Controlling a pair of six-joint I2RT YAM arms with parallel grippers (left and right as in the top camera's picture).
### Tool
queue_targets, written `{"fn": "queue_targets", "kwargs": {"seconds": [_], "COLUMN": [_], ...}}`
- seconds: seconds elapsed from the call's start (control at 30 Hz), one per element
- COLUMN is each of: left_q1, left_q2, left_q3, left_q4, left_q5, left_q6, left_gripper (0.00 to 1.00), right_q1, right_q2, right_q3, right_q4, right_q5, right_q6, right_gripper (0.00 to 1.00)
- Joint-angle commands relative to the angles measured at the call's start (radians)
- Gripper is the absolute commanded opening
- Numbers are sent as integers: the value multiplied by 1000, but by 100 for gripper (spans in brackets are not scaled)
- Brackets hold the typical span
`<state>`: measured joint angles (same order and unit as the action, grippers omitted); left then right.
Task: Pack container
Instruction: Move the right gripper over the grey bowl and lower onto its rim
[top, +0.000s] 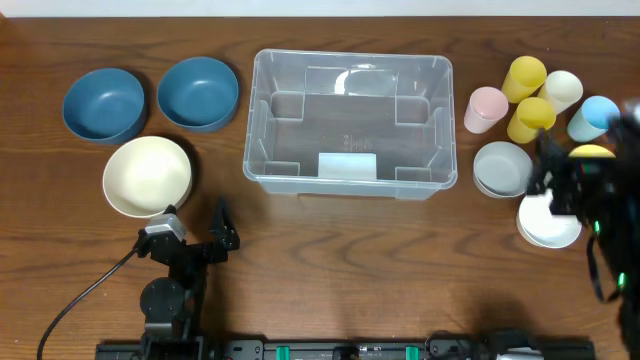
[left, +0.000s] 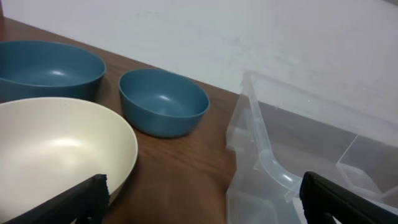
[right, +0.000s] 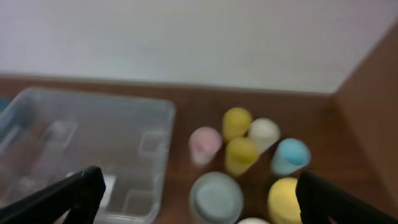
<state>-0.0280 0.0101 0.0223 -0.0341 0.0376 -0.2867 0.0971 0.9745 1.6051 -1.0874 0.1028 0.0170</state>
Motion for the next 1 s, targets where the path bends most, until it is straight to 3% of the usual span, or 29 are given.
{"fn": "queue_targets", "kwargs": {"seconds": [0.0, 0.13, 0.27, 0.43, 0.6, 0.97], "left_q1": [-2, -2, -2, -2, -2, -2], "left_q2": [-6, -6, -6, -6, -6, -6], "left_q3": [-18, -18, -18, -18, -18, -18], "left_q4": [-38, -38, -38, -38, -38, -38], "left_q5": [-30, -30, -30, -30, -30, -30], "left_q6": [17, 17, 17, 17, 17, 17], "left_gripper": [98, 98, 98, 98, 98, 98], "right_q1": [-5, -7, -70, -209, -310, -315], "right_q2": [79, 140, 206, 297, 373, 492], "right_q3": [69, 68, 68, 64, 24, -229], "right_q4": [-77, -151, -247, -306, -285, -95], "right_q5": [-81, -43, 122, 136, 69, 70], "right_q6": [9, 11, 315, 472, 480, 474], "right_gripper": [99, 99, 99, 99, 99, 98]}}
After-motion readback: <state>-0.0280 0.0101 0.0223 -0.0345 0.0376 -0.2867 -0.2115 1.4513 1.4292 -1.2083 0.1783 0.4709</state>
